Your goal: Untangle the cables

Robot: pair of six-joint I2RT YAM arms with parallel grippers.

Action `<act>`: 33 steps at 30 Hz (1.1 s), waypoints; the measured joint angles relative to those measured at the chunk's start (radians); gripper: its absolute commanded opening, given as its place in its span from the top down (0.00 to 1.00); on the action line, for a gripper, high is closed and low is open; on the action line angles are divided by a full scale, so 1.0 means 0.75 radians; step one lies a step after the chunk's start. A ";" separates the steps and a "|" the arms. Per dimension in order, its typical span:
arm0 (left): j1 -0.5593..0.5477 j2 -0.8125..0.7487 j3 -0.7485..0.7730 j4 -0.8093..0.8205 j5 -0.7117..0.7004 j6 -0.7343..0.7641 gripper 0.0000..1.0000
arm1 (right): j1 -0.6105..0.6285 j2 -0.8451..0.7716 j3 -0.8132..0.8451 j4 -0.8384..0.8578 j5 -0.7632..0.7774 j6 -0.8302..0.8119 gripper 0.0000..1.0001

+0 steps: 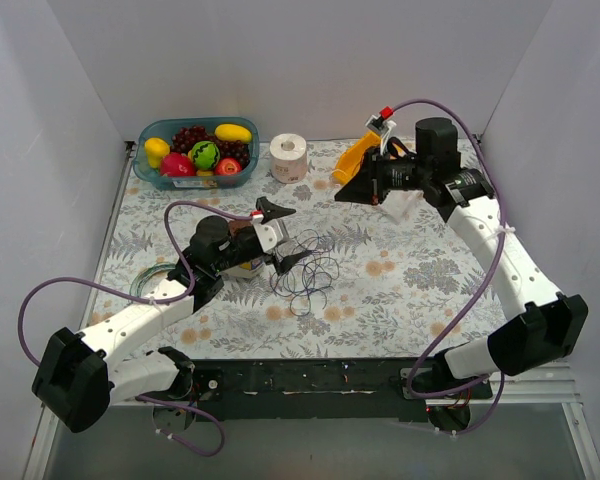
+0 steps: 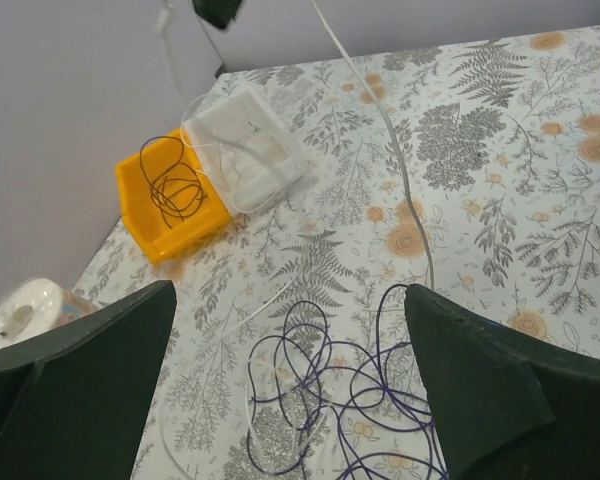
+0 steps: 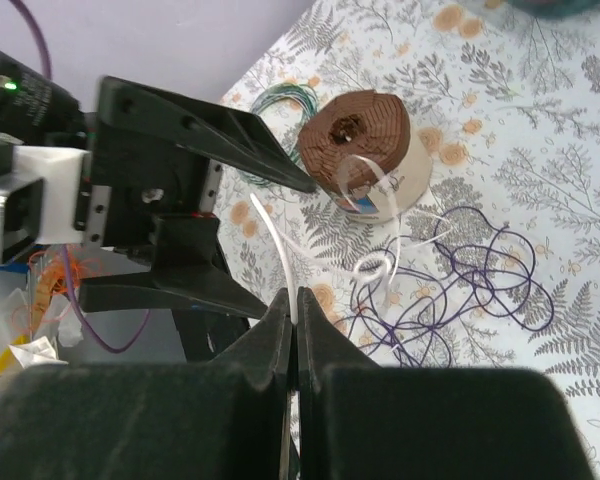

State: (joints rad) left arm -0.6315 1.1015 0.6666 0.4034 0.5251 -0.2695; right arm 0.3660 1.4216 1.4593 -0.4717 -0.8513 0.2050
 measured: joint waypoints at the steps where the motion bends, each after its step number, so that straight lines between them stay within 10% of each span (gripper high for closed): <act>1: 0.000 0.000 -0.002 -0.022 0.009 0.000 0.02 | 0.000 -0.012 0.000 0.024 -0.005 0.014 0.99; 8: 0.000 -0.002 -0.008 -0.080 0.117 -0.069 0.03 | 0.000 -0.087 0.024 0.216 -0.056 0.149 0.99; 18: -0.010 0.095 -0.093 0.034 0.261 -0.342 0.43 | 0.023 -0.091 0.034 0.301 -0.065 0.211 0.99; 33: -0.069 0.201 -0.173 0.136 0.220 -0.310 0.31 | 0.038 -0.109 0.198 0.166 0.042 0.104 0.99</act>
State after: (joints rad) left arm -0.6830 1.2522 0.5365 0.5053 0.6899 -0.5018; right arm 0.3943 1.3399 1.6081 -0.3473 -0.8200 0.2832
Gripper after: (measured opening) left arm 0.643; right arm 0.031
